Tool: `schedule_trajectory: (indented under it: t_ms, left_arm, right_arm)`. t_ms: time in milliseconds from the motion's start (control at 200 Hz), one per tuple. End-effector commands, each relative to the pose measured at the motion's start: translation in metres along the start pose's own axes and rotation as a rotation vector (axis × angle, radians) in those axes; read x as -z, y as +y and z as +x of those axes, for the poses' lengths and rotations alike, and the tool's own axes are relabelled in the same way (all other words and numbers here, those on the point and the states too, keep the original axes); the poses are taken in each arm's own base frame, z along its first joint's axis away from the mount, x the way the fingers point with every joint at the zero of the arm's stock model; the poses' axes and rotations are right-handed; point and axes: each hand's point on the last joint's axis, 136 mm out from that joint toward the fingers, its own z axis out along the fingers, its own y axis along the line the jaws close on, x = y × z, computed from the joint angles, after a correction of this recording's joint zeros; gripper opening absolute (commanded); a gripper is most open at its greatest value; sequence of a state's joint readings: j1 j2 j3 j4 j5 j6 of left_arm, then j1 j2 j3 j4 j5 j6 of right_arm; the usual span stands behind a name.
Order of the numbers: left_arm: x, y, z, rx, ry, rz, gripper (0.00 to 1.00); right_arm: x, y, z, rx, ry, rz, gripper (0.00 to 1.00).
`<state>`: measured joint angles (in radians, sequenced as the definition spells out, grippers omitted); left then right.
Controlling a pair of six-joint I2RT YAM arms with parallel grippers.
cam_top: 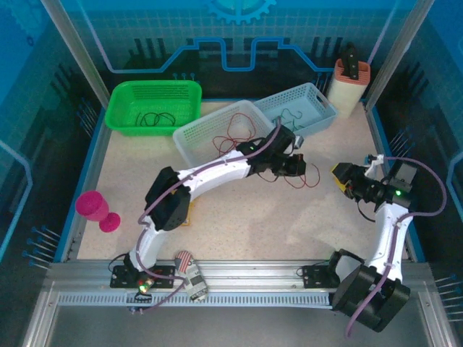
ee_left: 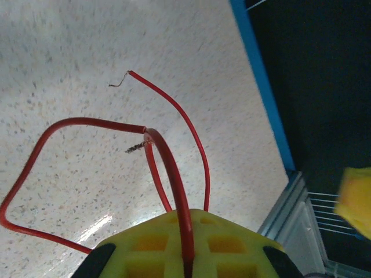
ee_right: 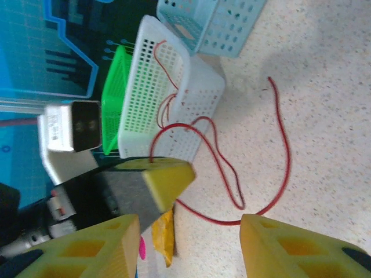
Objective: Untangle the cables
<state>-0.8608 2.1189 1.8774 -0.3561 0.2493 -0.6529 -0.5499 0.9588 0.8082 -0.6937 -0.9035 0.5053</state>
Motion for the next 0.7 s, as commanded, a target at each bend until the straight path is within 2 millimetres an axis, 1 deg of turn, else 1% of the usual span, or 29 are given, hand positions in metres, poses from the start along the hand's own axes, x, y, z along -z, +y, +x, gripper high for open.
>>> schedule_trajectory:
  t_ms: [0,95,110,185,300,320,330,370,470,545,695]
  left_arm:
    - [0.046,-0.024,-0.033,-0.081,-0.106,0.047,0.00]
    - [0.070,-0.028,-0.046,-0.104,-0.154,0.059,0.00]
    - [0.073,-0.028,-0.046,-0.103,-0.159,0.059,0.00]
    - [0.093,-0.028,-0.058,-0.100,-0.209,0.082,0.00]
    - [0.117,-0.015,-0.070,-0.097,-0.265,0.076,0.00]
    - [0.121,-0.012,-0.071,-0.097,-0.271,0.067,0.00]
    - [0.123,-0.008,-0.072,-0.095,-0.273,0.061,0.00]
    - [0.131,0.002,-0.077,-0.086,-0.284,0.034,0.00]
    - [0.152,0.028,-0.087,-0.053,-0.328,-0.011,0.00]
    - [0.167,0.049,-0.091,-0.032,-0.357,-0.045,0.00]
    - [0.186,0.088,-0.095,0.009,-0.380,-0.113,0.00]
  right_arm:
    - [0.002,0.027,-0.003,0.056,0.000,-0.097,0.49]
    - [0.001,0.041,-0.003,0.108,0.006,-0.116,0.50]
    - [-0.003,0.046,0.002,0.126,0.027,-0.124,0.50]
    - [-0.006,0.058,0.006,0.168,0.046,-0.140,0.50]
    - [-0.016,0.067,0.012,0.205,0.082,-0.156,0.50]
    - [-0.018,0.068,0.014,0.210,0.090,-0.156,0.50]
    - [-0.017,0.075,0.012,0.229,0.086,-0.165,0.50]
    - [-0.019,0.081,0.014,0.249,0.096,-0.167,0.50]
    - [-0.029,0.086,0.019,0.278,0.125,-0.162,0.50]
    - [-0.035,0.090,0.022,0.292,0.142,-0.162,0.50]
    - [-0.046,0.093,0.026,0.299,0.174,-0.156,0.50]
